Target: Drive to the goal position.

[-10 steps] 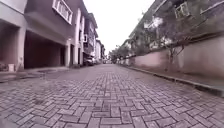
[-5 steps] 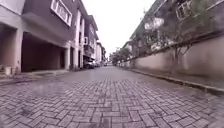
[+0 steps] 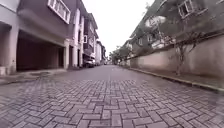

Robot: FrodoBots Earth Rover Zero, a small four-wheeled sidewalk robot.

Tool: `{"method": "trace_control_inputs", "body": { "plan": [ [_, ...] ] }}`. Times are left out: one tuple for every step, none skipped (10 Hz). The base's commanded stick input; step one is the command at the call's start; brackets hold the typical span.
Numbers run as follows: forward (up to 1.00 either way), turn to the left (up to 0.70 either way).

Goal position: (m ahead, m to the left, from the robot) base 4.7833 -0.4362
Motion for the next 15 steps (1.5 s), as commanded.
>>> {"method": "trace_control_inputs", "body": {
  "plan": [
    [0.7, 0.0],
    [0.7, 0.0],
    [0.7, 0.0],
    [0.7, 0.0],
    [0.7, 0.0],
    [0.7, 0.0],
    [0.7, 0.0],
    [0.7, 0.0],
    [0.7, 0.0],
    [0.7, 0.0],
    [0.7, 0.0],
    [0.7, 0.0],
    [0.7, 0.0],
    [0.7, 0.0],
    [0.7, 0.0]
  ]
}}
